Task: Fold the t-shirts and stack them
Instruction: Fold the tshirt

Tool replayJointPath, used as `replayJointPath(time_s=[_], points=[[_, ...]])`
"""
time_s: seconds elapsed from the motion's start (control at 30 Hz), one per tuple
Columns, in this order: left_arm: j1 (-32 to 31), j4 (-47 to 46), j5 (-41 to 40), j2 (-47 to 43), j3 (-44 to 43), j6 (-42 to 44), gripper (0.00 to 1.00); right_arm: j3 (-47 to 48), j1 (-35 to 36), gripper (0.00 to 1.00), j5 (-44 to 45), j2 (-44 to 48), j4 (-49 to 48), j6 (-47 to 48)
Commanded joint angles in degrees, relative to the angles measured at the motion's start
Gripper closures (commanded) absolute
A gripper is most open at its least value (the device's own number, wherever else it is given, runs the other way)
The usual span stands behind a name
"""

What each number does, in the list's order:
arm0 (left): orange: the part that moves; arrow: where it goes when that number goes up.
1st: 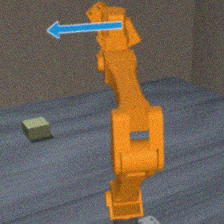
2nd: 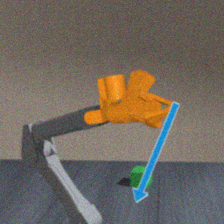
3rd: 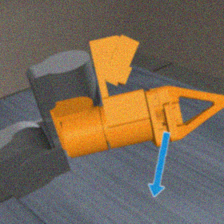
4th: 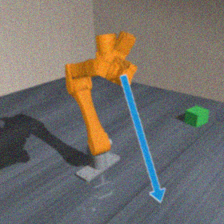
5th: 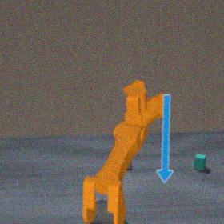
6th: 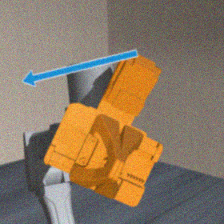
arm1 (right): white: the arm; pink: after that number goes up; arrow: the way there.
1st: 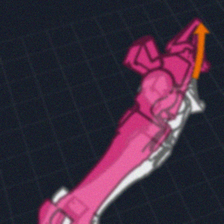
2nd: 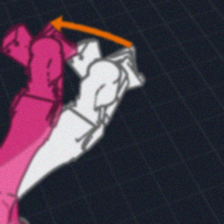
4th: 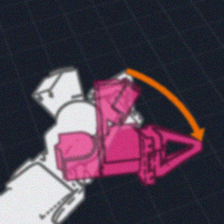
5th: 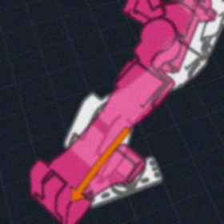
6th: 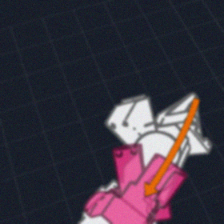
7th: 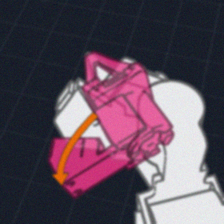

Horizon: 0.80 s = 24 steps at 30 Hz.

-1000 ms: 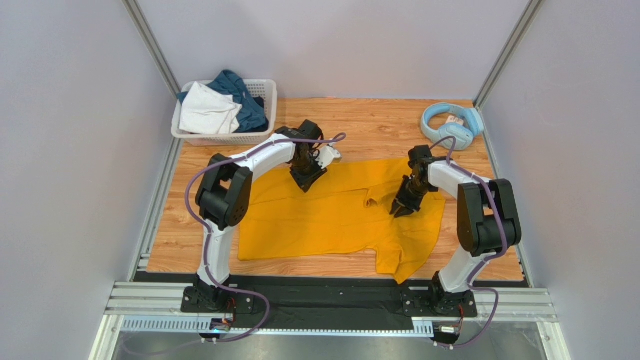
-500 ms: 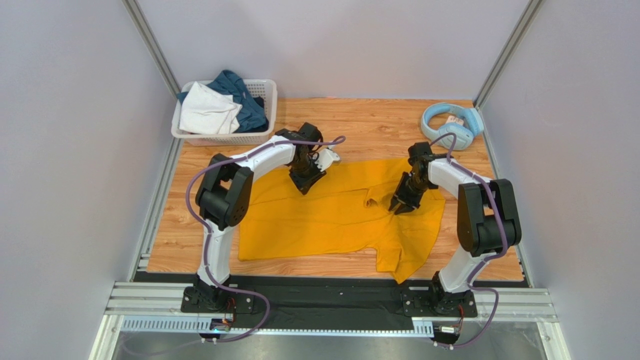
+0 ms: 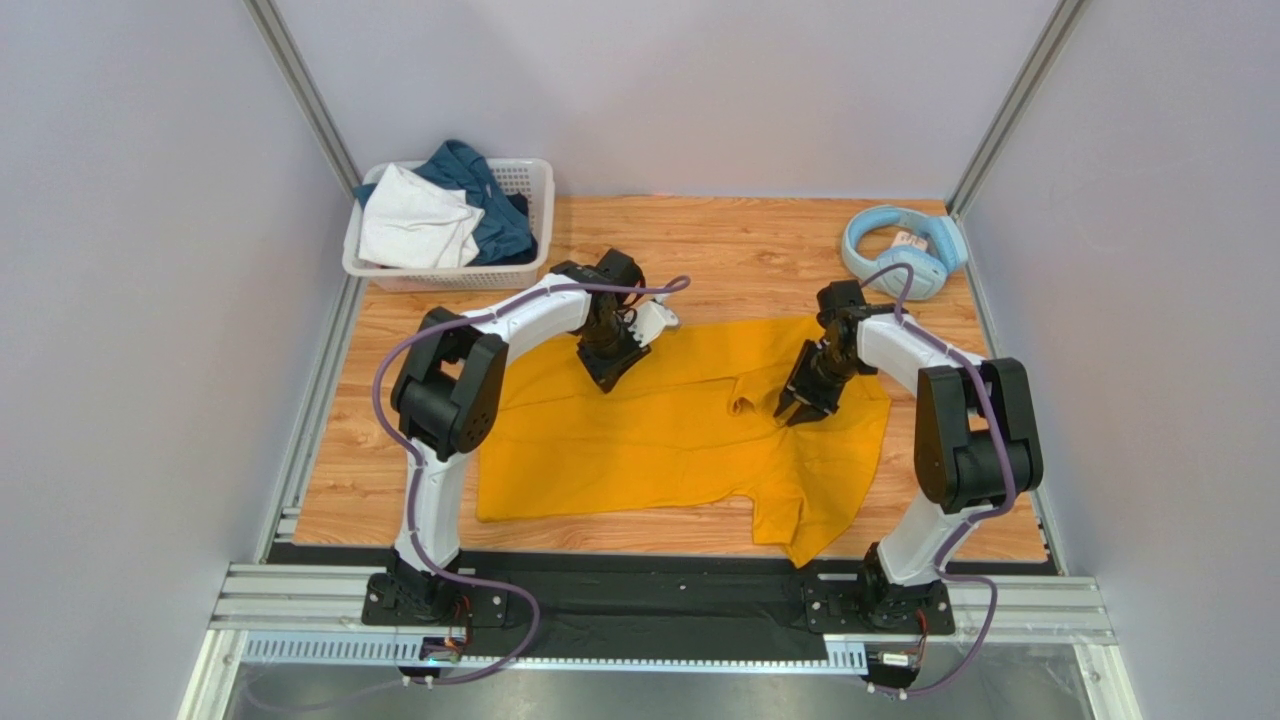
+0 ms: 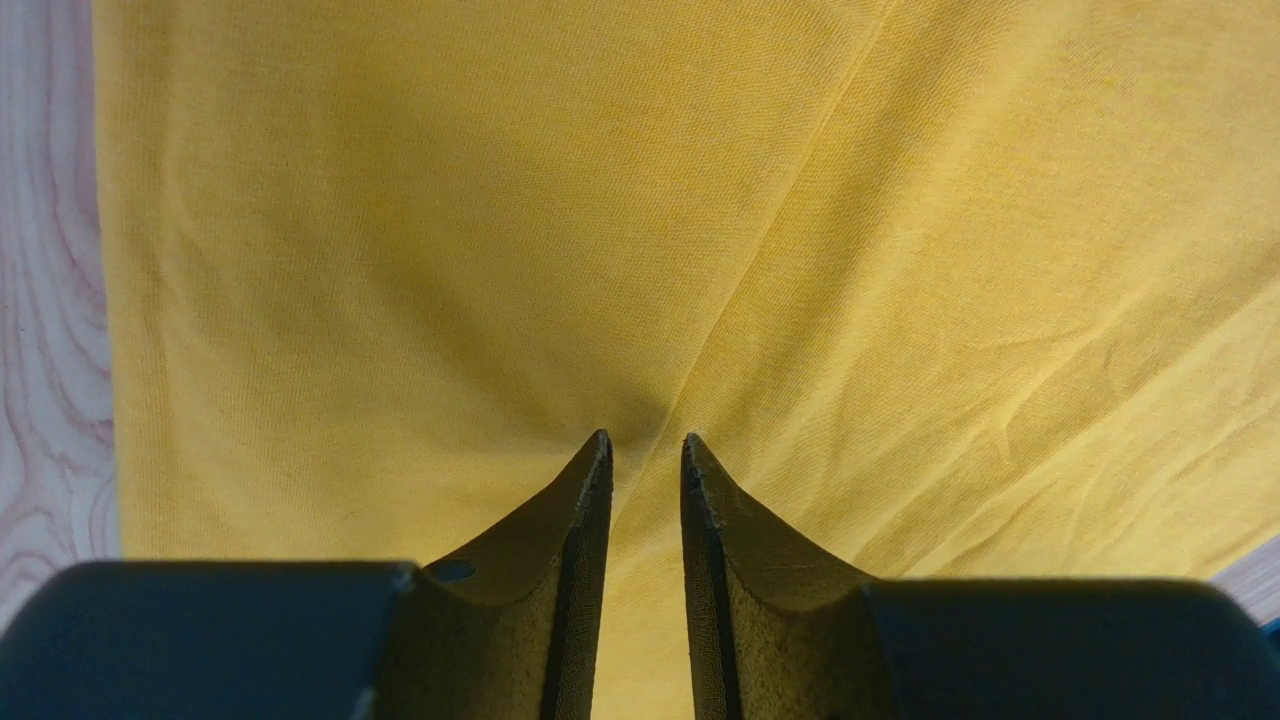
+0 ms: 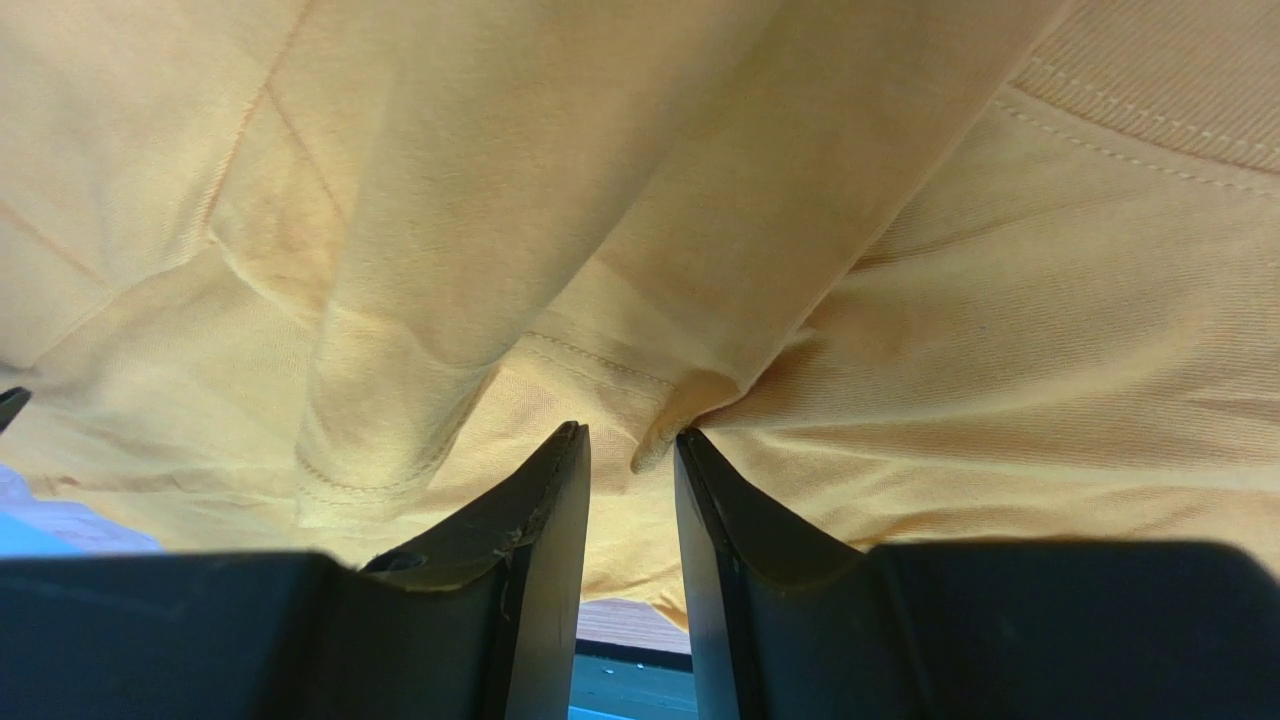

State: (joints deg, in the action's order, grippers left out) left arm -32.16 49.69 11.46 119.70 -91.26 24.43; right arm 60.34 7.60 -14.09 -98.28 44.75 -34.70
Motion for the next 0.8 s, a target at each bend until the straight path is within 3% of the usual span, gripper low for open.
replayJointPath(time_s=[0.0, 0.77], points=[[0.2, -1.4, -0.1, -1.0, 0.6, 1.3, 0.70, 2.4, 0.1, 0.67, -2.3, 0.8, 0.3, -0.7], [0.6, -1.8, -1.4, -1.7, 1.2, 1.9, 0.71, -0.7, 0.1, 0.76, 0.4, 0.3, -0.2, 0.0]])
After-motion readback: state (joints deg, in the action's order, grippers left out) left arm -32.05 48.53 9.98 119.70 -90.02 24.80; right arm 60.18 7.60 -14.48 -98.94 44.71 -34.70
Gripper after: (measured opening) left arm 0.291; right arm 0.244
